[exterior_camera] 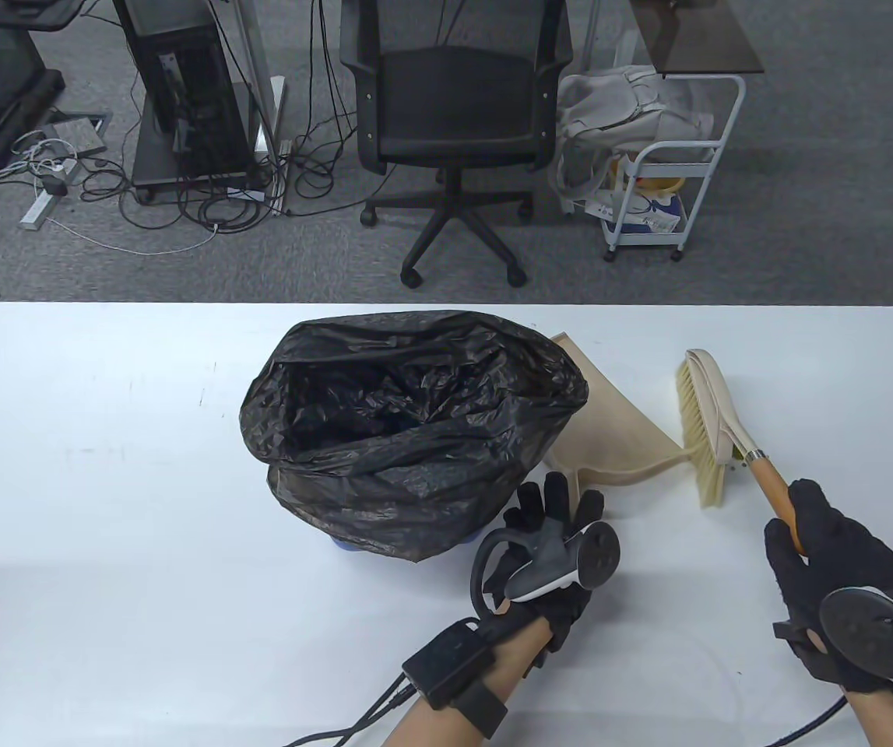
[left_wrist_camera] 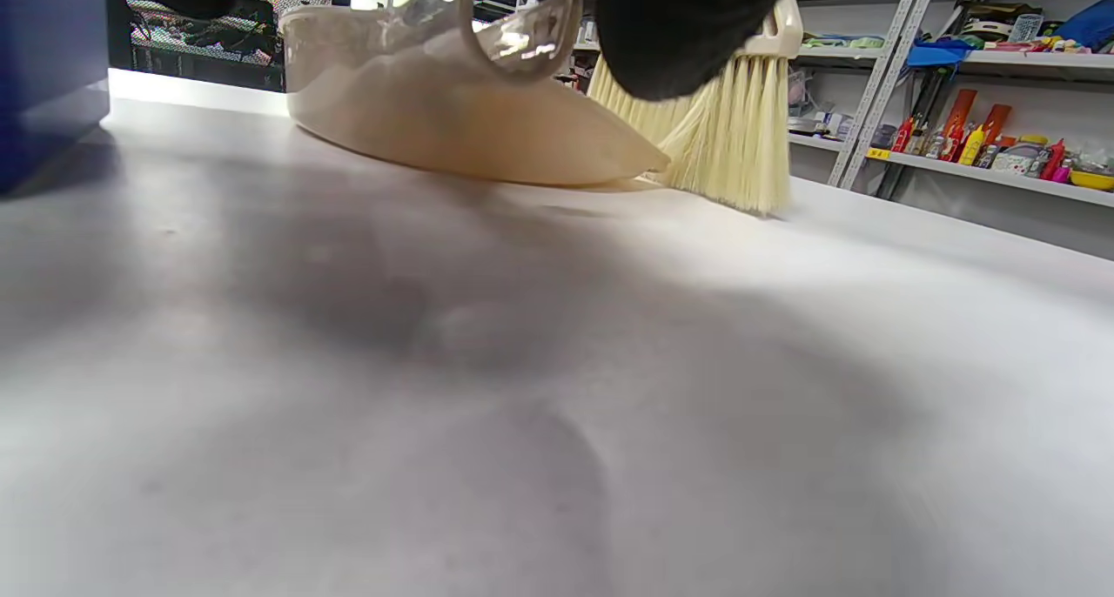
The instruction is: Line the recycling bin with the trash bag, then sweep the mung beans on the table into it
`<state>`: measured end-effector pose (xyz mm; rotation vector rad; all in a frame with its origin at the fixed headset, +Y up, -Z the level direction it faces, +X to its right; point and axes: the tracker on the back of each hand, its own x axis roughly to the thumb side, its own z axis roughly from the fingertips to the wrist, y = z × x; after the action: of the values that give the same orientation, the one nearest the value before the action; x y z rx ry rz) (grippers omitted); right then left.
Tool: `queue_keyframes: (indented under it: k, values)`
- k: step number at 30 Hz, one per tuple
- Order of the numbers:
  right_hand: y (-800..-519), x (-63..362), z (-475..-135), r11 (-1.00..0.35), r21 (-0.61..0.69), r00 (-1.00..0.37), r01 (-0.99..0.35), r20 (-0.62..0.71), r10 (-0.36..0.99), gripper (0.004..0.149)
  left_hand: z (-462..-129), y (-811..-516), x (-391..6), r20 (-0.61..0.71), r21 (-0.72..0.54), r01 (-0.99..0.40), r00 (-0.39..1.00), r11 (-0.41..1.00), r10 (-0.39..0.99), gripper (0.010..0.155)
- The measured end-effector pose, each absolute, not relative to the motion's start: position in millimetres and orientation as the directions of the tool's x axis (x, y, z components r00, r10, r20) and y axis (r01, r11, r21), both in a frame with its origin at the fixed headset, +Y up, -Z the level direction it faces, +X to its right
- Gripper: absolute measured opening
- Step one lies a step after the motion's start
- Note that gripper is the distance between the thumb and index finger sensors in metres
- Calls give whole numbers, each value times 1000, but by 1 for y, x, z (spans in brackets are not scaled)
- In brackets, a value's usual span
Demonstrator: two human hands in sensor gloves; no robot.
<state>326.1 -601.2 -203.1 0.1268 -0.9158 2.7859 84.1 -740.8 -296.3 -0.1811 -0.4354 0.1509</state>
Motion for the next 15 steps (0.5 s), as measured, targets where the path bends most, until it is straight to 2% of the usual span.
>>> queue_keyframes:
  k: [3, 9, 15]
  values:
    - [-601, 326, -203, -787, -575, -975, -223, 143, 172, 59, -300, -744, 84, 391, -208, -110, 901, 972, 186, 75]
    - [-600, 328, -203, -789, -570, -973, -230, 139, 183, 59, -310, -745, 88, 351, -198, -131, 916, 972, 194, 92]
    - [-600, 331, -203, -790, -564, -971, -241, 136, 199, 60, -324, -750, 95, 310, -199, -111, 935, 974, 170, 89]
